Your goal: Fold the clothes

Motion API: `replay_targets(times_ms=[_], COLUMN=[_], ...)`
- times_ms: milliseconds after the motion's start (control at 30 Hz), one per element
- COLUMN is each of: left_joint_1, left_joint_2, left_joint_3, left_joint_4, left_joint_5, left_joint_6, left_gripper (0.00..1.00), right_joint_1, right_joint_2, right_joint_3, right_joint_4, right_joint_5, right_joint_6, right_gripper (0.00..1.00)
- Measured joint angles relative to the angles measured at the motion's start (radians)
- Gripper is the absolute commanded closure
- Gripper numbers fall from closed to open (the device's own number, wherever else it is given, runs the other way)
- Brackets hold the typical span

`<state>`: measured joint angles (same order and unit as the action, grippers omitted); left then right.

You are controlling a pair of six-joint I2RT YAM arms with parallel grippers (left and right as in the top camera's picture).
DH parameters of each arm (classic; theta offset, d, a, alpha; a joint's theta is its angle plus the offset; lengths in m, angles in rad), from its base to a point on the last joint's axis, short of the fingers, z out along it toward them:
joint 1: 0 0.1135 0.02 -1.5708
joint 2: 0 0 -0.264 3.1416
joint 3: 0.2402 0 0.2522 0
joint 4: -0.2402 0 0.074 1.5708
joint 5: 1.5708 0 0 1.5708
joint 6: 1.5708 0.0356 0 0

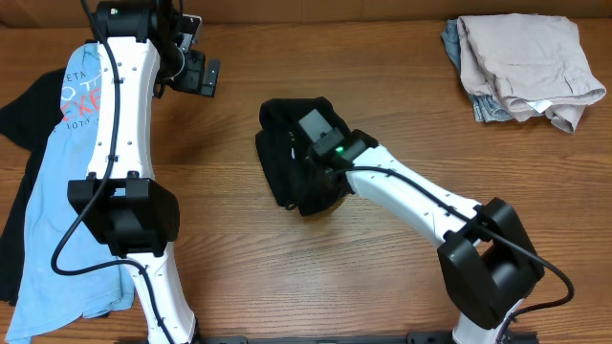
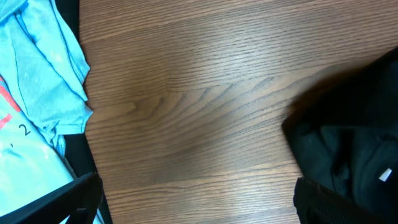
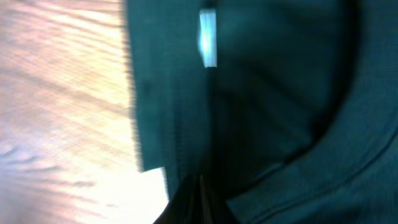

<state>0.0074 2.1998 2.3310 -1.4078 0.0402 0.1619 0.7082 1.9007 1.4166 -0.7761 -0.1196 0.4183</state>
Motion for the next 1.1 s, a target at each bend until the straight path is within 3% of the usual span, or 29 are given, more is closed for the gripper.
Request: replay_targets(times_ms=[200, 233, 267, 300, 433, 600, 867, 1100], left_joint_1=[0.0, 0.0, 0.0, 0.0, 0.0, 0.0, 0.0, 0.0], left_joint_2=[0.0, 0.0, 0.0, 0.0, 0.0, 0.0, 0.0, 0.0], left_joint_3=[0.0, 0.0, 0.0, 0.0, 0.0, 0.0, 0.0, 0.0], left_joint_4=[0.01, 0.01, 0.011, 0.011, 0.011, 0.011, 0.011, 0.01], left_joint_5=[0.0, 0.0, 0.0, 0.0, 0.0, 0.0, 0.0, 0.0], left_joint_6=[0.0, 0.0, 0.0, 0.0, 0.0, 0.0, 0.0, 0.0], left_gripper=[0.0, 0.0, 0.0, 0.0, 0.0, 0.0, 0.0, 0.0], right_joint_1=[0.134, 0.163, 0.188, 0.209, 0.254, 0.211, 0.004, -0.156], right_joint_2=[0.0, 0.0, 0.0, 0.0, 0.0, 0.0, 0.0, 0.0], right_joint_3=[0.086, 0.087, 0.087, 0.087, 0.087, 0.087, 0.089, 0.09], right_joint_4=[0.011, 0.01, 0.007, 0.004, 0.002, 0.019, 0.046, -0.143], right_joint_5=[-0.004, -0.004, -0.005, -0.006, -0.013, -0.013, -0.006, -0.108], right_joint_6=[0.0, 0.0, 0.002, 0.006, 0.0, 0.0, -0.001, 0.035], right_gripper=[0.96, 0.9, 0.69, 0.55, 0.42, 0.41, 0.46, 0.49])
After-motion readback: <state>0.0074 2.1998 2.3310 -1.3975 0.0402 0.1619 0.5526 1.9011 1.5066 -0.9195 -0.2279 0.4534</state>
